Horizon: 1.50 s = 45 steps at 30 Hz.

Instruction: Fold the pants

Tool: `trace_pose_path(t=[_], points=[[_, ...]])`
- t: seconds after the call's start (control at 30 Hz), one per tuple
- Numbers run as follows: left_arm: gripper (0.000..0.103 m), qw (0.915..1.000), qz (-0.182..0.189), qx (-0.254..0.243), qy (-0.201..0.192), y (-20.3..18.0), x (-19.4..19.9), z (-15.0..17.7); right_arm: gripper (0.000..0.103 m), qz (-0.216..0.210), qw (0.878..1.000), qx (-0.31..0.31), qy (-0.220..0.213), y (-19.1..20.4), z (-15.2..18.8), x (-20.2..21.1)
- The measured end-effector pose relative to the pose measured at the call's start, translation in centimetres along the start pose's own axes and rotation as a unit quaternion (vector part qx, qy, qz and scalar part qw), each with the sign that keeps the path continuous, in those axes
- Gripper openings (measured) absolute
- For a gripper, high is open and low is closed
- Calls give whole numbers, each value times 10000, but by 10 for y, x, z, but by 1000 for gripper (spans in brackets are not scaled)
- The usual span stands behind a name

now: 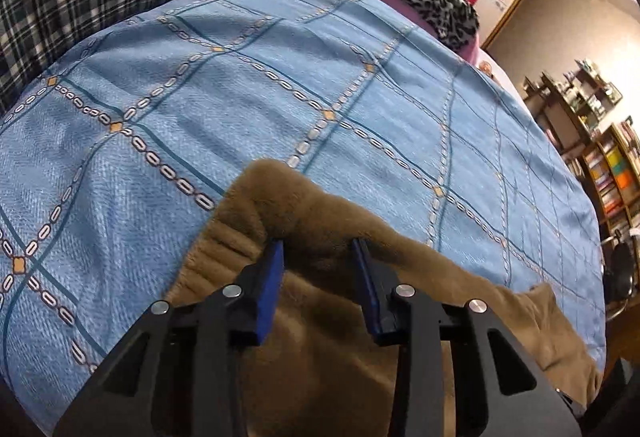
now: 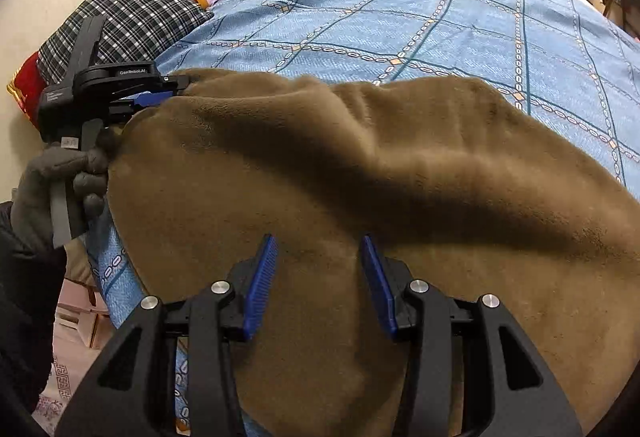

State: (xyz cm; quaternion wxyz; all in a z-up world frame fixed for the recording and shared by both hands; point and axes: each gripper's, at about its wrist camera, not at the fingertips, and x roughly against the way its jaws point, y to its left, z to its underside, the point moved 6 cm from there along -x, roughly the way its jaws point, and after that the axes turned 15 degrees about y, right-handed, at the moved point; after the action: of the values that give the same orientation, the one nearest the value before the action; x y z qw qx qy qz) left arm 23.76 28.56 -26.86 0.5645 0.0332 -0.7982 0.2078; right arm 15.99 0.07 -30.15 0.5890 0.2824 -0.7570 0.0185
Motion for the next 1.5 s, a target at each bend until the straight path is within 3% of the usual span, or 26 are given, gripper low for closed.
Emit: trace_pose_path(t=[0.23,0.3,0.47,0.5,0.57,0.6,0.63,0.77,0.87,0.9,0.93,0.97,1.0,1.1,1.17,1.27,1.37,1.4,1.5], points=[[36,9998,-121,-22,-160,3,2,3,46,164,9961,-612,-611,-53,-54,35],[36,9999,-38,55,-157,6,2,3,46,179,9942,-901,-554,-77,-71,31],[36,9998,-9,69,-164,6,4,4,46,-281,9920,-1230,-33,-108,-90,-2],[36,9998,-9,63,-162,5,4,4,44,-354,9920,-1211,15,-108,-90,-6],[36,9999,10,57,-159,6,4,4,25,-273,9941,-1051,6,-105,-92,-8],[36,9999,19,68,-153,6,4,4,8,-167,9949,-994,-9,-105,-94,-8],[36,9998,20,71,-157,7,4,4,0,-37,9950,-999,-23,-106,-96,-9],[36,9997,-40,86,-223,8,2,4,0,627,9928,-1019,-63,-117,-106,-16],[36,9996,83,132,-247,15,-1,5,1,356,9925,-1169,-54,-125,-102,-15],[36,9995,142,138,-254,17,-1,6,7,204,9923,-1219,-103,-126,-101,-11],[36,9995,137,100,-265,17,0,8,30,-21,9913,-1310,-128,-129,-98,-5],[36,9996,95,47,-272,16,1,9,45,-164,9902,-1379,-161,-131,-96,-1],[36,9996,65,13,-273,15,2,10,72,-298,9893,-1410,-228,-132,-95,3],[36,9997,65,9,-251,14,5,12,74,-458,9892,-1364,-268,-132,-96,8],[44,9994,139,85,-295,11,14,13,71,-650,9896,-1277,-75,-130,-96,0],[59,9986,27,-37,-527,-2,32,20,60,-519,9920,-1133,197,-124,-94,-17],[66,9972,-33,-343,-663,-22,45,36,29,-88,9943,-1051,184,-119,-93,-21],[67,9969,18,-443,-647,-30,46,43,14,-32,9939,-1094,132,-120,-96,-19],[68,9952,74,-881,-417,-55,33,75,4,223,9930,-1158,-46,-122,-104,-12]])
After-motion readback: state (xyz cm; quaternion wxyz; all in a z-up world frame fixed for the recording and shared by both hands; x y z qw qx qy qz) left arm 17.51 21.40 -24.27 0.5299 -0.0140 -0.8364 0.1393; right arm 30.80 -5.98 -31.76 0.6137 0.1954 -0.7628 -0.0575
